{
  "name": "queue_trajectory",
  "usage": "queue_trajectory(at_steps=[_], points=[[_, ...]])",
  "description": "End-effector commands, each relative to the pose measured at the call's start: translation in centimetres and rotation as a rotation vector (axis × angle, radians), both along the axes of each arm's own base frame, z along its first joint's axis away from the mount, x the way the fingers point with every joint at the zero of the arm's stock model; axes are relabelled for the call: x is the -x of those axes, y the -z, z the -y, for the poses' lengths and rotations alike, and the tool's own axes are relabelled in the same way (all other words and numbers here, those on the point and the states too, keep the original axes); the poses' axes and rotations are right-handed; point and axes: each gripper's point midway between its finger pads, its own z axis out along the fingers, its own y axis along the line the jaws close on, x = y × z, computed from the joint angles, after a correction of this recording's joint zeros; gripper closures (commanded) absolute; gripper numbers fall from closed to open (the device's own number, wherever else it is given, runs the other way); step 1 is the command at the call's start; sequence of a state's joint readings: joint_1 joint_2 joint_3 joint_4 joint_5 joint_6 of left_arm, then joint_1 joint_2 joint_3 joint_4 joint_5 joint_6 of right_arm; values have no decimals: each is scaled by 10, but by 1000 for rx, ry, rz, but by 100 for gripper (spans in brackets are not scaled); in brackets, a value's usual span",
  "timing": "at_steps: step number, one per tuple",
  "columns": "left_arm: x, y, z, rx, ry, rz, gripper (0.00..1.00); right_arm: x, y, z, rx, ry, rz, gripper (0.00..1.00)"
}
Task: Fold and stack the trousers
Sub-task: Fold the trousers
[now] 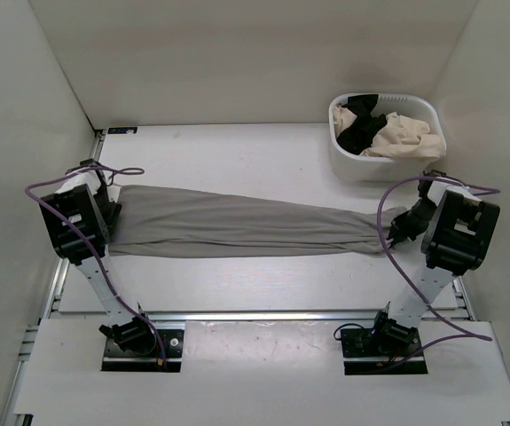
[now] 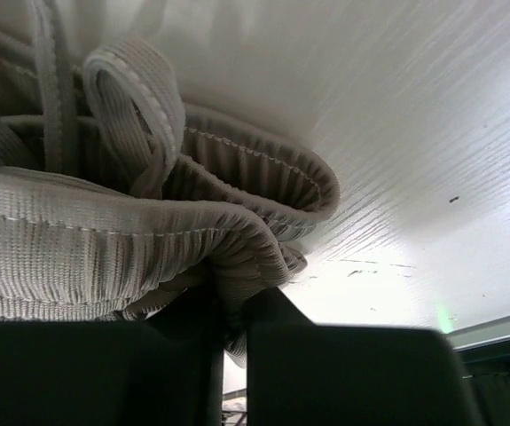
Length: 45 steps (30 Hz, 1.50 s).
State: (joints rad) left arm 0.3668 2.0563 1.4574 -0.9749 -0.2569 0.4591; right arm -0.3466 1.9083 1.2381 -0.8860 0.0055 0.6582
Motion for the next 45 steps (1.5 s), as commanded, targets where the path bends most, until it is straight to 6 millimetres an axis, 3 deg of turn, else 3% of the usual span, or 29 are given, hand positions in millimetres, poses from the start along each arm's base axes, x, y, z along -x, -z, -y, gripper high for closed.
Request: queue_trajectory(at_steps=[1, 3, 6, 8, 11, 12, 14, 15, 16, 17, 18, 19, 20, 21, 22, 23, 27, 29, 31, 32, 36, 38, 40, 45], points=[[2, -9, 11, 25, 15, 17, 39, -26, 36, 20, 99, -29, 74, 100], [2, -12, 17, 35, 27, 18, 39, -25, 27, 24, 122, -45, 83, 100], [-3, -19, 28, 43, 80, 37, 39, -18, -9, 47, 261, -48, 72, 100], [-2, -15, 43, 81, 105, 36, 39, -15, -43, 70, 403, -48, 83, 100], [1, -13, 65, 133, 165, 25, 39, -4, -83, 80, 493, -40, 111, 100], [2, -14, 70, 134, 189, 20, 39, -6, -108, 84, 530, -24, 165, 100], [2, -15, 78, 135, 224, 15, 39, -9, -140, 84, 630, -80, 202, 100], [1, -15, 81, 135, 233, 14, 39, -15, -156, 65, 677, -165, 222, 100], [-5, -17, 85, 143, 245, 29, 38, -21, -184, 56, 742, -202, 277, 100], [-9, -17, 91, 178, 248, 50, 38, -24, -196, 45, 786, -245, 292, 100], [-15, -21, 98, 196, 261, 65, 38, -32, -204, 13, 815, -341, 325, 100], [-18, -23, 101, 214, 263, 81, 38, -29, -210, -6, 799, -389, 323, 100], [-15, -19, 105, 237, 261, 64, 38, -31, -212, -22, 797, -421, 333, 100], [-21, -21, 111, 258, 273, 82, 38, -34, -208, -64, 769, -498, 364, 100], [-20, -18, 113, 270, 272, 75, 38, -31, -211, -80, 791, -541, 364, 100], [-19, -13, 113, 275, 270, 60, 38, -33, -219, -123, 785, -637, 437, 100], [-20, -1, 125, 330, 276, 48, 38, -30, -205, -223, 732, -786, 509, 100], [-22, 2, 127, 342, 264, 46, 38, -15, -192, -260, 721, -864, 505, 100], [-26, 5, 127, 341, 247, 52, 38, -3, -181, -281, 690, -871, 522, 100], [-27, 7, 127, 342, 246, 48, 38, 4, -174, -306, 634, -901, 567, 100], [-26, 14, 134, 348, 250, 25, 38, 13, -149, -357, 515, -910, 653, 100], [-26, 14, 134, 328, 250, 19, 38, 13, -134, -374, 512, -932, 656, 100], [-23, 12, 138, 327, 250, 18, 38, 10, -135, -388, 503, -945, 670, 100], [-23, 11, 138, 307, 251, 22, 38, 8, -107, -403, 520, -966, 667, 100]])
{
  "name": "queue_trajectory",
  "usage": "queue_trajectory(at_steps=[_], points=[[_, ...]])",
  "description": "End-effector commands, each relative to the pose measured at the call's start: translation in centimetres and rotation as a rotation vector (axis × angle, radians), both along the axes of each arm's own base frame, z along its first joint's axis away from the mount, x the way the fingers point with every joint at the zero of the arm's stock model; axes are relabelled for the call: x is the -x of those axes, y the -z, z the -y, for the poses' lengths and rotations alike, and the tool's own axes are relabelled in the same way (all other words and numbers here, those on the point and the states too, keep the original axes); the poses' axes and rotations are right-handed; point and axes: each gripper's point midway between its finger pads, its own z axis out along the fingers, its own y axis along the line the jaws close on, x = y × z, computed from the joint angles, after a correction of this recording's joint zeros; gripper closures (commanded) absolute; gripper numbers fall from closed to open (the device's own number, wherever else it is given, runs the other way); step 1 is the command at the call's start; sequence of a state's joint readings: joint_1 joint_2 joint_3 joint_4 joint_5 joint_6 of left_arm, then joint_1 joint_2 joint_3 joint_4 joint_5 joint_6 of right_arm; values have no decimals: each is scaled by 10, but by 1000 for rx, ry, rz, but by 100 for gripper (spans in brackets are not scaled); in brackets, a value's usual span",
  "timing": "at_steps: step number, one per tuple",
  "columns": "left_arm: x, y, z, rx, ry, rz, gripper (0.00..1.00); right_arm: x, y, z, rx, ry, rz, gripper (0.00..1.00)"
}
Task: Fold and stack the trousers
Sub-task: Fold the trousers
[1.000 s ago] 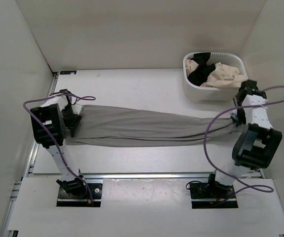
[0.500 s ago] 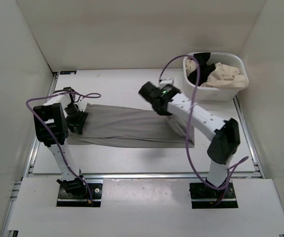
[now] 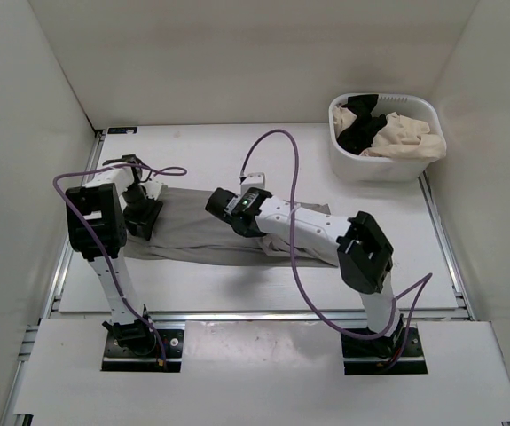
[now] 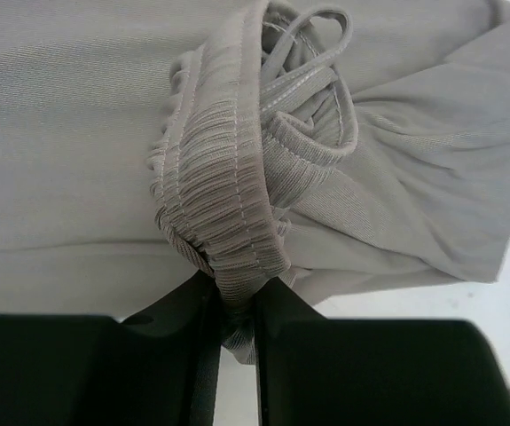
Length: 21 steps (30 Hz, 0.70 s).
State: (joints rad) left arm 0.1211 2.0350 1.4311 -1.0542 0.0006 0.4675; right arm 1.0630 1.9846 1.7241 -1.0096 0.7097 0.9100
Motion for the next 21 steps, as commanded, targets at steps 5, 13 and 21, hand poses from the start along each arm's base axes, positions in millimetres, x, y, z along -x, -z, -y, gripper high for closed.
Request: queue_trajectory(at_steps=[5, 13, 21], points=[[-15, 1, 9, 30, -6, 57, 38, -39, -7, -2, -35, 134, 164, 100], [-19, -4, 8, 28, -6, 75, 37, -55, -55, 61, -21, 268, 274, 100], [-21, -9, 10, 37, -6, 86, 37, -55, -45, 54, -9, 203, 239, 100]])
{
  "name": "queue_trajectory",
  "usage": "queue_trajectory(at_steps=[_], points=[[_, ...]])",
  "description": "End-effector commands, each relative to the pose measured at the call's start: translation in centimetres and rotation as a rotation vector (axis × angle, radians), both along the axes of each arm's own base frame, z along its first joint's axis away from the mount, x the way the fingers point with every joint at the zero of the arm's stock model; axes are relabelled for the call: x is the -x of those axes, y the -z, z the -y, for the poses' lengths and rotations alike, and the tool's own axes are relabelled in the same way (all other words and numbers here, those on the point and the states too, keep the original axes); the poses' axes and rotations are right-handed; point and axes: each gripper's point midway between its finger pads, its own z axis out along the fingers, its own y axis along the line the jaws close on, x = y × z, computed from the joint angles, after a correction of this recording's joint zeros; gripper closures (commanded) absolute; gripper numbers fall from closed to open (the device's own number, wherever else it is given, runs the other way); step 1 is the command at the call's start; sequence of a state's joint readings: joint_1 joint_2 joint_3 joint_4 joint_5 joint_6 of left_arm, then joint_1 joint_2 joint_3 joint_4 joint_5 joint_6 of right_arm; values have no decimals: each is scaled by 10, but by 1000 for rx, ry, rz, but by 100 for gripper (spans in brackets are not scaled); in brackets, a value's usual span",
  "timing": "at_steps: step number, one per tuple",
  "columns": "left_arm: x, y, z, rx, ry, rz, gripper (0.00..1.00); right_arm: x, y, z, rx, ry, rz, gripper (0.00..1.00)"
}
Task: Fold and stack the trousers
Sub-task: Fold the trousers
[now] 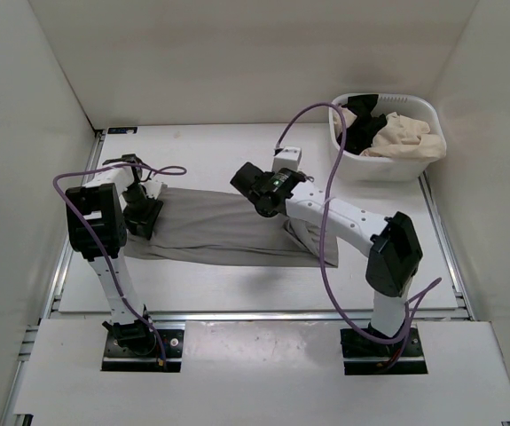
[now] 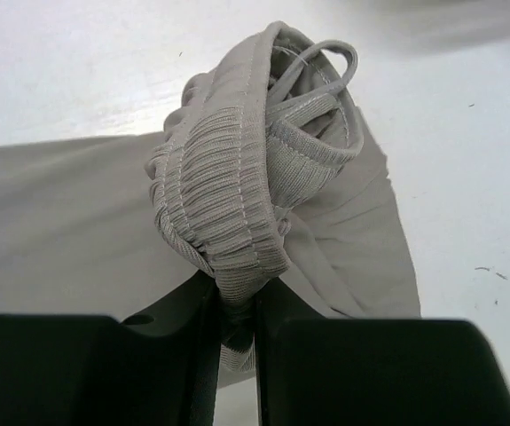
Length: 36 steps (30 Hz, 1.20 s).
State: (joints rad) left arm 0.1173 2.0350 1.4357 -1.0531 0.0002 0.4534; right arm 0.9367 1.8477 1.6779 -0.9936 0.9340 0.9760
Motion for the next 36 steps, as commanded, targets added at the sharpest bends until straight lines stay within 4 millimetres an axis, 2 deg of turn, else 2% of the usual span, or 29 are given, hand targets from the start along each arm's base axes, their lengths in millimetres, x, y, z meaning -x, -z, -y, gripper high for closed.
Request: queue_trajectory(at_steps=[1, 2, 3, 4, 5, 7, 8, 10, 11, 13, 15, 16, 18, 19, 21, 22, 23, 24, 25, 26, 27, 28, 29, 30, 31, 33, 34, 35, 36], points=[[-22, -10, 8, 37, 5, 89, 37, 1, 24, -20, 9, -41, -42, 100], [-22, -10, 8, 37, 5, 89, 37, 2, 45, -32, 32, -67, -84, 100], [-22, -10, 8, 37, 5, 89, 37, 7, 56, -46, 20, -106, -135, 100], [-22, -10, 8, 37, 5, 89, 36, 4, 56, -60, -8, -130, -151, 100], [-22, -10, 6, 25, 5, 88, 36, 8, 77, -72, 11, -160, -203, 100], [-22, -10, 4, 15, 5, 87, 36, 18, 89, -99, -1, -259, -252, 95], [-22, -10, 4, 15, 5, 87, 36, 20, 99, -117, -50, -305, -291, 74], [-21, -7, 3, 6, 4, 77, 35, 27, 100, -139, -95, -414, -316, 43], [-20, -7, 1, -3, 4, 76, 35, 26, 94, -151, -138, -451, -305, 36], [-20, -7, 1, -3, 4, 76, 35, 34, 87, -160, -167, -520, -311, 26], [-21, -10, -2, -3, -5, 76, 35, 33, 56, -166, -200, -602, -253, 22], [-22, -13, -2, -4, -5, 86, 35, 36, 36, -163, -200, -660, -222, 22], [-22, -19, -6, -6, -15, 95, 35, 42, 12, -168, -256, -730, -182, 22], [-22, -19, -10, -6, -26, 95, 35, 46, -6, -160, -272, -745, -149, 22], [-29, -34, -11, -12, -26, 136, 35, 47, -21, -147, -281, -744, -127, 24], [-29, -40, -11, -12, -26, 139, 33, 46, -39, -134, -310, -708, -86, 25], [-32, -48, -8, 5, -25, 160, 33, 49, -28, -119, -316, -662, -118, 25], [-46, -69, -8, 7, -11, 233, 33, 41, -25, -101, -320, -612, -127, 27], [-49, -81, -6, 16, -9, 261, 33, 40, -31, -84, -331, -570, -116, 30], [-56, -94, -6, 19, 7, 303, 33, 38, -27, -69, -336, -528, -128, 31], [-71, -117, -7, 17, 26, 379, 32, 31, -5, -41, -327, -442, -163, 33], [-74, -137, -8, 8, 40, 426, 32, 31, -7, -26, -346, -411, -161, 37], [-83, -154, -1, 14, 70, 477, 32, 30, 1, -13, -356, -380, -182, 39], [-86, -169, 17, 61, 132, 506, 32, 23, 10, 8, -366, -327, -203, 41], [-96, -200, 31, 96, 185, 589, 30, 29, 27, 24, -363, -302, -245, 42], [-100, -223, 75, 208, 325, 642, 24, 25, 39, 45, -381, -270, -271, 39], [-96, -231, 116, 248, 436, 635, 17, 23, 41, 48, -398, -273, -264, 37], [-92, -230, 137, 262, 502, 621, 14, 24, 56, 60, -397, -252, -293, 32], [-85, -226, 163, 309, 582, 599, 11, 26, 59, 62, -409, -258, -301, 32]])
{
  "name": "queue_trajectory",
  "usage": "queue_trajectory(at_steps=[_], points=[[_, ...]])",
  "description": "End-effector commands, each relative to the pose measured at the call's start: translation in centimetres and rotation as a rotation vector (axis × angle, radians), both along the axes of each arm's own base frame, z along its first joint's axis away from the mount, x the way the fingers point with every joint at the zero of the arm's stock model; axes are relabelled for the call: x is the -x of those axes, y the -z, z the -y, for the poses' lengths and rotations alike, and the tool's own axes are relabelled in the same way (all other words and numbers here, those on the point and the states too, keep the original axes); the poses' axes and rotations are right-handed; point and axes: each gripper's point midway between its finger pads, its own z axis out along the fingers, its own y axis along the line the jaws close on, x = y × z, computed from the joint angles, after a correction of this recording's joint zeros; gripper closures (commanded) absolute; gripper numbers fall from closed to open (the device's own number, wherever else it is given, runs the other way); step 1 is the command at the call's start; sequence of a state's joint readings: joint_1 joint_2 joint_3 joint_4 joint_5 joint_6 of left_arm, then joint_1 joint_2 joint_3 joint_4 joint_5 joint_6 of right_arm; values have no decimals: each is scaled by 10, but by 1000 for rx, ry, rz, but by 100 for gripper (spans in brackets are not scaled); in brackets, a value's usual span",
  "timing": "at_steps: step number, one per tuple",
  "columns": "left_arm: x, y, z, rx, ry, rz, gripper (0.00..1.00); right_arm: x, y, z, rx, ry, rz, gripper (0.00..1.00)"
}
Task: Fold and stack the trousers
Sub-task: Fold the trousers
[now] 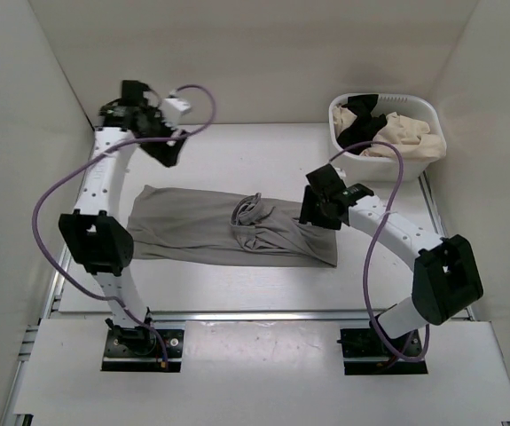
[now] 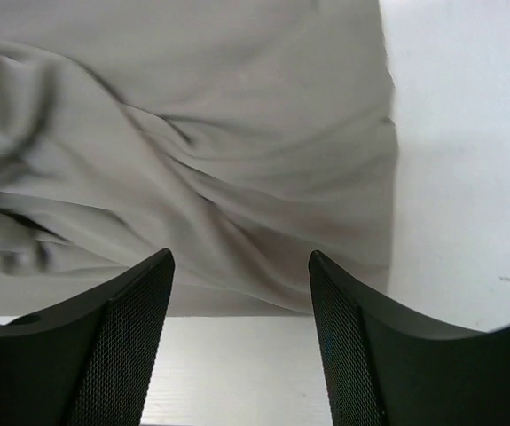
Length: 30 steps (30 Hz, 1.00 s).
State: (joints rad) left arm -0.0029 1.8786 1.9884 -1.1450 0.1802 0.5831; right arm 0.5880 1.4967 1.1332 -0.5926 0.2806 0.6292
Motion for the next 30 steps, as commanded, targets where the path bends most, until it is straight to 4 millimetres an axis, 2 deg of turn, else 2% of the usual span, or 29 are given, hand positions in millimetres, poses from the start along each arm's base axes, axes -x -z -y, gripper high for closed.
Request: queue_trajectory(at_steps=[1, 2, 3, 4, 5, 6, 7, 8, 11, 13, 14, 15, 17, 19, 21, 24, 28, 30], points=[[46, -9, 135, 114, 432, -58, 10, 6, 3, 0, -84, -29, -25, 32], [55, 2, 154, 135, 480, -96, 10, 4, 8, 9, -88, -6, -35, 32], [63, 12, 171, 154, 522, -132, 10, 10, 21, 18, -70, 12, -68, 32], [79, 20, 199, 198, 579, -179, 10, 12, 27, 21, -86, 32, -86, 32], [82, 39, 211, 212, 587, -226, 12, 10, 29, 29, -106, 55, -83, 32], [77, 42, 224, 229, 595, -210, 13, 12, 31, 36, -114, 88, -87, 32], [80, 48, 238, 240, 595, -226, 16, 17, 39, 42, -125, 118, -106, 32], [79, 62, 247, 243, 591, -253, 17, 14, 41, 52, -130, 153, -99, 32], [82, 78, 265, 242, 578, -296, 21, 18, 45, 66, -152, 202, -116, 32], [80, 99, 263, 196, 538, -331, 23, 19, 47, 72, -156, 229, -120, 32], [83, 104, 265, 178, 533, -334, 23, 23, 50, 79, -152, 249, -131, 32], [86, 117, 261, 162, 515, -365, 23, 26, 50, 78, -159, 244, -133, 32], [88, 124, 261, 168, 491, -381, 23, 26, 54, 85, -166, 266, -140, 32], [89, 126, 266, 173, 493, -375, 23, 30, 60, 82, -183, 255, -152, 32], [99, 129, 271, 218, 515, -414, 24, 31, 63, 82, -178, 256, -163, 32], [116, 133, 278, 262, 554, -456, 38, 28, 68, 84, -180, 274, -172, 32], [121, 141, 276, 263, 561, -484, 83, 28, 73, 89, -178, 295, -179, 32], [127, 135, 274, 258, 581, -504, 86, 28, 75, 91, -188, 312, -191, 32]])
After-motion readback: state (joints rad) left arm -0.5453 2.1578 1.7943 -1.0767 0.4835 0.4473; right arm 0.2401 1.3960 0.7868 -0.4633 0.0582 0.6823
